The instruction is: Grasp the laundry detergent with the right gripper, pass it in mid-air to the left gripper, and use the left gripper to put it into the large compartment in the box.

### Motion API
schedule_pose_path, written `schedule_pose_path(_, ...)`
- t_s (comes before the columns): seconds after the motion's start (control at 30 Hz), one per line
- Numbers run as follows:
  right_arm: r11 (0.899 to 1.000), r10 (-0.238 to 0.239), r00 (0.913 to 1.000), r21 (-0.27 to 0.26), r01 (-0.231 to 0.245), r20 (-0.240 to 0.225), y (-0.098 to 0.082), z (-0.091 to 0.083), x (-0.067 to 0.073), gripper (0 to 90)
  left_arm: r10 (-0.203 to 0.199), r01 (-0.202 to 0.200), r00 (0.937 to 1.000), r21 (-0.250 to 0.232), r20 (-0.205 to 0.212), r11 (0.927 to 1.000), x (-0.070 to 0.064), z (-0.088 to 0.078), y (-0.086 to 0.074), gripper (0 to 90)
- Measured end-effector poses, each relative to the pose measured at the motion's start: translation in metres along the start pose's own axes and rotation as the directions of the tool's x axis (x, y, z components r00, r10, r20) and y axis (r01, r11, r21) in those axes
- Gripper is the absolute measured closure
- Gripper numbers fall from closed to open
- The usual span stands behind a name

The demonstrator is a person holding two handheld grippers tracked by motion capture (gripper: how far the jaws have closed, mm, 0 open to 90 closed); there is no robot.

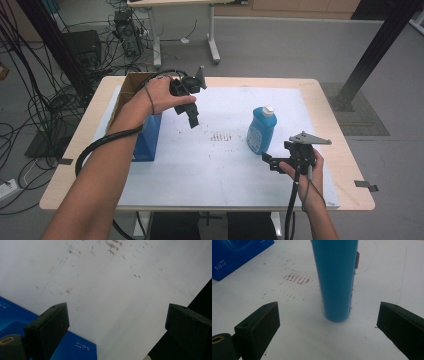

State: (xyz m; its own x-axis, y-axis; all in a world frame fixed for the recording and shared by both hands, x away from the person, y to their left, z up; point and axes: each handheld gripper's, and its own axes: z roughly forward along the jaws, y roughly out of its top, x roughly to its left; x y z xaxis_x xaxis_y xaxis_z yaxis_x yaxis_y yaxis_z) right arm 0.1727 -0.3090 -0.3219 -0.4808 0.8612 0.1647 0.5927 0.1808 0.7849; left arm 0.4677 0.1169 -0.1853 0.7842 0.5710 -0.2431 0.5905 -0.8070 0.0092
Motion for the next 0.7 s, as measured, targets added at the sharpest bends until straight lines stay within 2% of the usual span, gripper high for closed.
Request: schedule_pose_path(0.7,1.000,0.014,0.9998,-0.007,-0.014,-0.011,-0.0046,-0.0013,-0.0028,4.6,-0.003,0.003,1.0000,0.003,0.009,1.0000,0.0008,0.0032,0.0012,5.7)
